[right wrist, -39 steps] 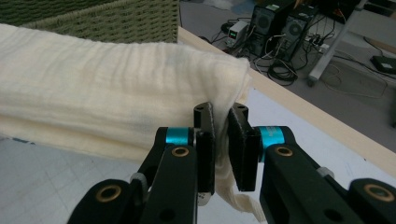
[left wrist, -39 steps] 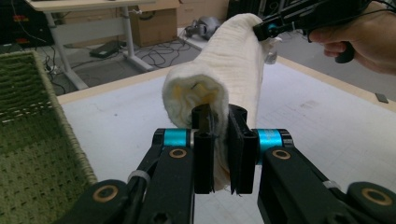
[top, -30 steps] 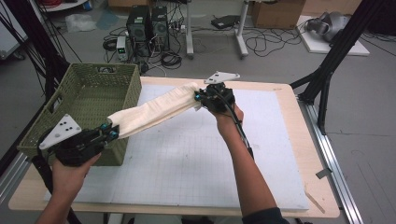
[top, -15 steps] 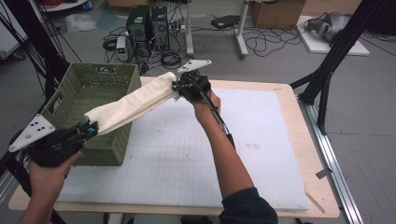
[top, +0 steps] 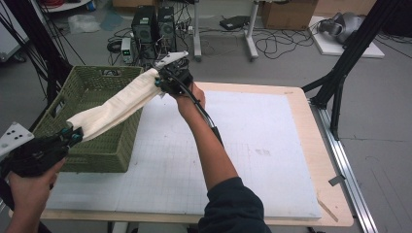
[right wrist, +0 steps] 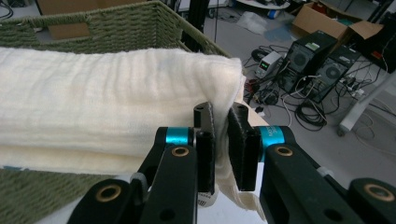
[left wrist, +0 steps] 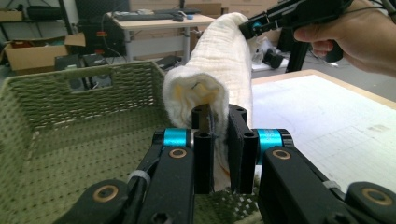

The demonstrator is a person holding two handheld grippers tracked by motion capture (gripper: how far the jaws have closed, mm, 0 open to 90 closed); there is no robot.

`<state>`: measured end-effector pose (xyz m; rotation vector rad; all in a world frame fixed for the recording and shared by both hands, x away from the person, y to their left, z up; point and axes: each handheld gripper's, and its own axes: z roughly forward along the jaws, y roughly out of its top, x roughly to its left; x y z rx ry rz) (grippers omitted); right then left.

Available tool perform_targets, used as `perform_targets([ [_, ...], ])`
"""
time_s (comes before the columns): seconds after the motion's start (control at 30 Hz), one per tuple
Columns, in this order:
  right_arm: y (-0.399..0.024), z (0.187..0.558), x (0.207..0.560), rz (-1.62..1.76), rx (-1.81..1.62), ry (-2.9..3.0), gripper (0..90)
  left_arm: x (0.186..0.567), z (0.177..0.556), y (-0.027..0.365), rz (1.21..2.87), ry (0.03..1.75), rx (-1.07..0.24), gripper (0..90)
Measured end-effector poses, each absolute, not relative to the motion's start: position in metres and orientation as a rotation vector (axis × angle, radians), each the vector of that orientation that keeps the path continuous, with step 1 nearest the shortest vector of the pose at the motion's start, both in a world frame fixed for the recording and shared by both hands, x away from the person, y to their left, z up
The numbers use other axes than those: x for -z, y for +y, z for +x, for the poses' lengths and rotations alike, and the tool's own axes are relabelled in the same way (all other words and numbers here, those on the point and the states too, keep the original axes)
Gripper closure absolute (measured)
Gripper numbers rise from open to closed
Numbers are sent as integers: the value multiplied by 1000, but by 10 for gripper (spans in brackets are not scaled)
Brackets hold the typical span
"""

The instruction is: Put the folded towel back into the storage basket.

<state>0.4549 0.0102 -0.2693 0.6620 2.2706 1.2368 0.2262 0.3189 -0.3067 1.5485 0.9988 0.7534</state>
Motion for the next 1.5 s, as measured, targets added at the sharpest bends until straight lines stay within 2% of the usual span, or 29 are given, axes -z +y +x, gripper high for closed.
perform_targets([
  [0.67, 94, 472, 255, 575, -1261, 2297, 822, 316, 217, 357, 1492, 1095, -813, 819],
  [1.5, 141, 485, 273, 565, -1248, 2331, 821, 327, 222, 383, 1499, 1187, -898, 816],
])
